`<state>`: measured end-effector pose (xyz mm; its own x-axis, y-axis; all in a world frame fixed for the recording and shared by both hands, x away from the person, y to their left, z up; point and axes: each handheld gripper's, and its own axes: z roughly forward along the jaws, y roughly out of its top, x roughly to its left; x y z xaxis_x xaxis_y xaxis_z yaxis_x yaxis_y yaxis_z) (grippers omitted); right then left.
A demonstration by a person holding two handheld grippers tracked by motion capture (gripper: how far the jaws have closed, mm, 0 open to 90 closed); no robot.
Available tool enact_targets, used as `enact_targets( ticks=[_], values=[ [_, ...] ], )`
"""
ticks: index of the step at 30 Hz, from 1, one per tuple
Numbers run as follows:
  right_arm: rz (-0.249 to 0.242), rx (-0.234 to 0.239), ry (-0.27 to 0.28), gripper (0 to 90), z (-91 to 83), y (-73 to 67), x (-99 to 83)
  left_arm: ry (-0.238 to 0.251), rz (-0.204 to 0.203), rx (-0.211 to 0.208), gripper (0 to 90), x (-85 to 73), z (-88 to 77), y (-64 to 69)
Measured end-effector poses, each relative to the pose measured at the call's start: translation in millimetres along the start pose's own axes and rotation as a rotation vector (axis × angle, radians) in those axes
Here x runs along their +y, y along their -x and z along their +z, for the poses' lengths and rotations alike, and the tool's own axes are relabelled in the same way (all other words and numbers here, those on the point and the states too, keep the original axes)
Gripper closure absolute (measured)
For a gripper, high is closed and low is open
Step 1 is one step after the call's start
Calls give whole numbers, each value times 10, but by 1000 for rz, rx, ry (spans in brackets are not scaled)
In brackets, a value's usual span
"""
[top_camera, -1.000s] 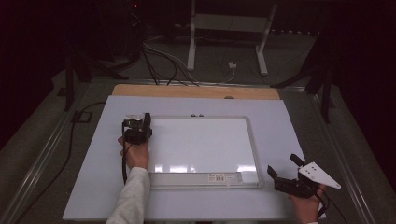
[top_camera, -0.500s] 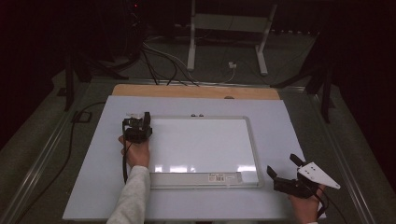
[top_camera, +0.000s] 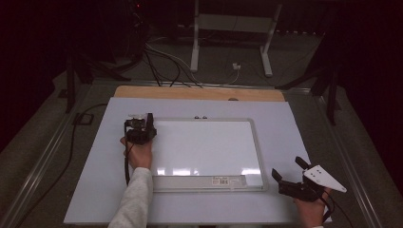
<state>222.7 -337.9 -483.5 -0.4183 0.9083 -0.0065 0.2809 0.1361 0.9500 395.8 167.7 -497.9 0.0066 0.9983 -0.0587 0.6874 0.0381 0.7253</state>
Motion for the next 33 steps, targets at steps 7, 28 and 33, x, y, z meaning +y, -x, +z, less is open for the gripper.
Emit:
enact_targets(
  ticks=[7,28,33],
  values=[
    [-4,8,-6,7,18,-26,1,128,64,-188,164,38,-421,-54],
    [10,12,11,6,-11,-51,21,425,230,-364,6,-650,-1500,-718],
    [11,6,19,6,-29,-36,25,445,236,-337,6,-774,-1500,-811]
  ],
)
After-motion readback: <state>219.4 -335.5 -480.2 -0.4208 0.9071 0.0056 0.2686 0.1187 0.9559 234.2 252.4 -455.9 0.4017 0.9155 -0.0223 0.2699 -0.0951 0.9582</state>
